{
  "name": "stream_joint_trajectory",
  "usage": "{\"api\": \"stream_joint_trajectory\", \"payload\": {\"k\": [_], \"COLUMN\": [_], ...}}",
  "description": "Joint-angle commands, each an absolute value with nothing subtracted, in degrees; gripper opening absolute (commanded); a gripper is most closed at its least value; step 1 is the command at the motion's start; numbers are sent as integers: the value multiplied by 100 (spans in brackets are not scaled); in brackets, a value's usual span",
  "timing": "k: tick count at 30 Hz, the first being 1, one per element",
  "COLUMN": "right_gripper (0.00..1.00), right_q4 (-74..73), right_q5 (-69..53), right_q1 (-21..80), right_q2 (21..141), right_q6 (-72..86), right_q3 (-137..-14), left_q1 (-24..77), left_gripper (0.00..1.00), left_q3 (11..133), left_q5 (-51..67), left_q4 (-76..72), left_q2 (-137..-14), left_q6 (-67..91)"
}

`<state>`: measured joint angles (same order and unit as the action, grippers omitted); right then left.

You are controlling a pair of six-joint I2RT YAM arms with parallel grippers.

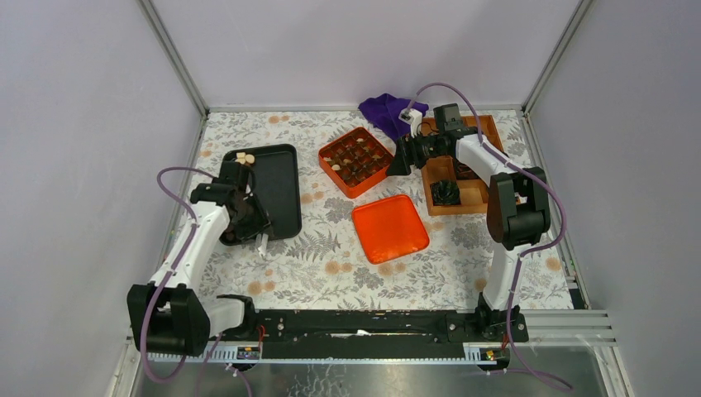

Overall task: Pack the chocolate
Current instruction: Pick up the fake chocolate from the plate, then place the fake chocolate in the packing box.

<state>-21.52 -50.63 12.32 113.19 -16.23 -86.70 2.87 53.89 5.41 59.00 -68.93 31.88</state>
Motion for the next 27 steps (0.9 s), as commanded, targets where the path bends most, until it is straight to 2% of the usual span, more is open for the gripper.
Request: {"api": "stream_joint_trajectory", "payload": {"k": [1, 8, 13, 19, 27], "right_gripper": [80, 80, 80, 80, 80], "right_q4": [-2066, -2093, -2196, -2176, -2111], "right_q5": [-5297, -5300, -5243, -5158, -5123], "right_q1": [1204, 1194, 1077, 879, 709], "right_q2": [11039, 11036, 11040, 11026, 11004], "right_q6": [-1611, -1602, -1661, -1662, -1608], "right_q3": [-8705, -8763, -8877, -8868, -8831], "left_q1": [246, 259, 521, 1389, 2400], "left_gripper": [0, 0, 0, 0, 0], "left_q3": [5664, 5582, 5204, 5316, 6331], "left_q5": [1143, 2144, 2845, 2484, 1848], "left_q4": [5410, 4437, 2881, 1323, 847], "left_q2": [-6619, -6349, -6174, -6555, -7964], "left_q6": [2848, 2908, 3517, 3823, 3473]}}
